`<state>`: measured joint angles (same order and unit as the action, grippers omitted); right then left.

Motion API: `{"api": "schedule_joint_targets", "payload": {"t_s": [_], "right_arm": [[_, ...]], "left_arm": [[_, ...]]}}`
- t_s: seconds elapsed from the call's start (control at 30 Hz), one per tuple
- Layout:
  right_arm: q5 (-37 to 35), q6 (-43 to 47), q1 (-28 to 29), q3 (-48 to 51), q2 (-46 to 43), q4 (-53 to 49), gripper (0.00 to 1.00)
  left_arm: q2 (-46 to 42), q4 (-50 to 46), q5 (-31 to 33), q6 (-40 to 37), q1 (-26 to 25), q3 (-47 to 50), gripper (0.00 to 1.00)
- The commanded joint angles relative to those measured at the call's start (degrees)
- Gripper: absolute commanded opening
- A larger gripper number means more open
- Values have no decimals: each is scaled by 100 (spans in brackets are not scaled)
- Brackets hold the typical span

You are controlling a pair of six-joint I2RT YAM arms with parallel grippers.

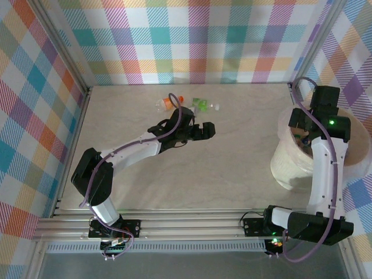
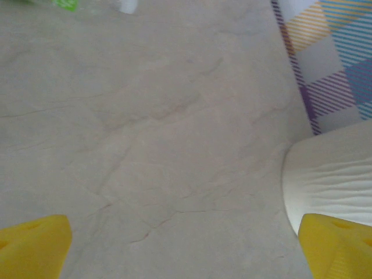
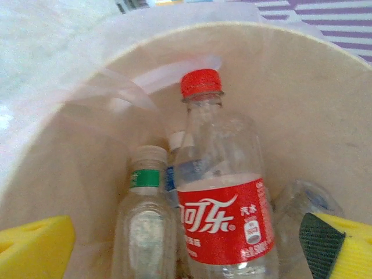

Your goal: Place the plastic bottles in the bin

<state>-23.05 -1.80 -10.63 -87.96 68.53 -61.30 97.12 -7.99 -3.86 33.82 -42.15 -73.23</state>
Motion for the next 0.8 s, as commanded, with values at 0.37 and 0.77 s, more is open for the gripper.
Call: {"api": "schedule_joint_targets", "payload": {"t_s": [0.37, 0.77], "right_arm": [[3069, -909, 699, 655, -785, 1826, 100], [3961, -1050, 2237, 1045, -315, 2967, 100]], "left_arm": [[-387, -1388, 1560, -275, 415, -136, 100], [175, -2470, 2374, -312, 865, -682, 100]]}}
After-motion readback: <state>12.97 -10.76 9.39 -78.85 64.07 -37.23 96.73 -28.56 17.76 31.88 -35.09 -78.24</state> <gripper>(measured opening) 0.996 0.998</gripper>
